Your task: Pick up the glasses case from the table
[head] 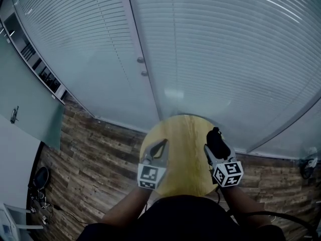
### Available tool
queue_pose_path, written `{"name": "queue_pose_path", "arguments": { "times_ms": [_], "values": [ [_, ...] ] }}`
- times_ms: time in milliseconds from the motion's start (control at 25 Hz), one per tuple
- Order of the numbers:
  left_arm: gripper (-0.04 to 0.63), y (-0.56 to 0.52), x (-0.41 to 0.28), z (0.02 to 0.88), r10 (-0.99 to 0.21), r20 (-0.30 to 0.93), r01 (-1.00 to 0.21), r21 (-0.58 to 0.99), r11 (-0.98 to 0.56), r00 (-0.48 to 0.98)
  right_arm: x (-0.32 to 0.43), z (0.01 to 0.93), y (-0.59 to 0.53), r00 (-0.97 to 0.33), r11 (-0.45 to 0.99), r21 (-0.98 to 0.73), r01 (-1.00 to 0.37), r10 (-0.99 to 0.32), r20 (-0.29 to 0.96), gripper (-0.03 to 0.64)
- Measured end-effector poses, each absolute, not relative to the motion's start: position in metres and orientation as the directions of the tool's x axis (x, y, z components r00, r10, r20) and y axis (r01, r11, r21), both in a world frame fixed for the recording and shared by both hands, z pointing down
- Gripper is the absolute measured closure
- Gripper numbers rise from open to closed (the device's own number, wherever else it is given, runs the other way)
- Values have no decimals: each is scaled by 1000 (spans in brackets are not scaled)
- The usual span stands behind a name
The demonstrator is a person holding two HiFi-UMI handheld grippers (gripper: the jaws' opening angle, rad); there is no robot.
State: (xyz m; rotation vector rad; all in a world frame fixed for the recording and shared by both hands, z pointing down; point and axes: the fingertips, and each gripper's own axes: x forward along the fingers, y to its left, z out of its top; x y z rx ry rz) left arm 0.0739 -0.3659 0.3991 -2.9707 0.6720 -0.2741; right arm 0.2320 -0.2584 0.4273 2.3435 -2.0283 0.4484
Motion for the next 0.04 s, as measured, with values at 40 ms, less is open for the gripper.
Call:
{"name": "queue_pose_path", "arguments": {
  "times_ms": [40],
  "values": [
    [592,-365,73,398,-436,154,-421,-120,-899,887,232,426,-258,119,-160,-178,-971,-968,219,314]
  ]
}}
